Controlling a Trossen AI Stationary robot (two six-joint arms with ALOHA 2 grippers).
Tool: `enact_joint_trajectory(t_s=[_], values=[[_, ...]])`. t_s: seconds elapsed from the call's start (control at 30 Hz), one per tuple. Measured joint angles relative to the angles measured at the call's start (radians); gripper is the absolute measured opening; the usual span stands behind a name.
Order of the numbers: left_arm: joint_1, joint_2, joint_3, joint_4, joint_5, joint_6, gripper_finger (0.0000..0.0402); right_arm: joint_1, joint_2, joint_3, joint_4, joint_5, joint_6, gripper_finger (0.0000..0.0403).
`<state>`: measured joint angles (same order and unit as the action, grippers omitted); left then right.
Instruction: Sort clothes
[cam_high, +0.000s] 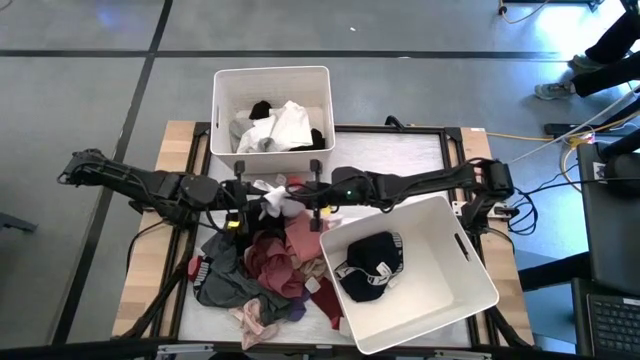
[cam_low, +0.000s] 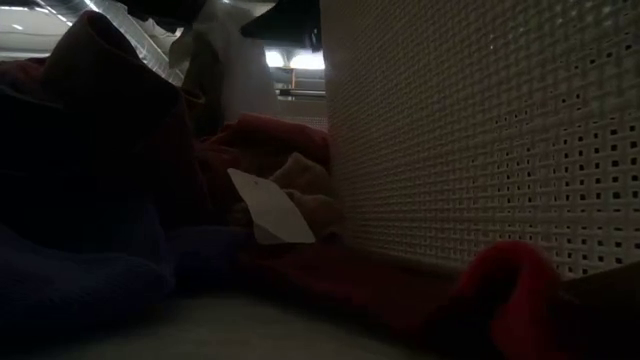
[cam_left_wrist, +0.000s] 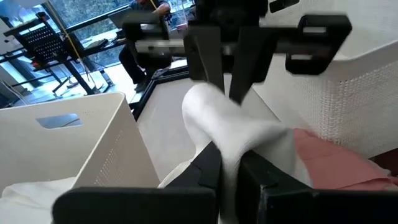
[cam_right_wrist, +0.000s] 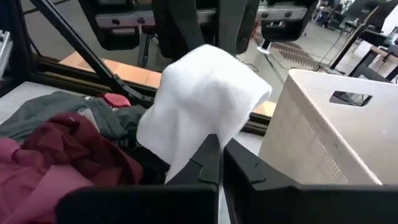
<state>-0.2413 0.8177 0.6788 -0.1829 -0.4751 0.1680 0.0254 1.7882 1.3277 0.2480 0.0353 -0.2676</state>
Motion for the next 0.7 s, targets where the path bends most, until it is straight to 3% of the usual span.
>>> enact_joint_trajectory(t_s=[0.17, 0.37, 0.53, 0.7], values=[[0.000, 0.000, 0.010, 0.010, 0.000, 0.038, 0.0026, 0.000, -0.029, 0.001, 0.012, 0.023, 0.000, 0.0014], [0.000, 0.000, 0.016, -0.011, -0.002, 0.019, 0.0094, 0.000, -0.049, 0.001, 0.002, 0.045, -0.001, 0.0005], [0.000, -0.002, 0.016, -0.106, -0.004, -0.037, 0.0138, 0.000, -0.067, 0.000, 0.006, 0.078, -0.002, 0.0009], [0.000, -0.002, 0.016, -0.230, -0.006, -0.139, 0.0148, 0.000, -0.110, 0.000, 0.026, 0.094, -0.033, 0.0004]])
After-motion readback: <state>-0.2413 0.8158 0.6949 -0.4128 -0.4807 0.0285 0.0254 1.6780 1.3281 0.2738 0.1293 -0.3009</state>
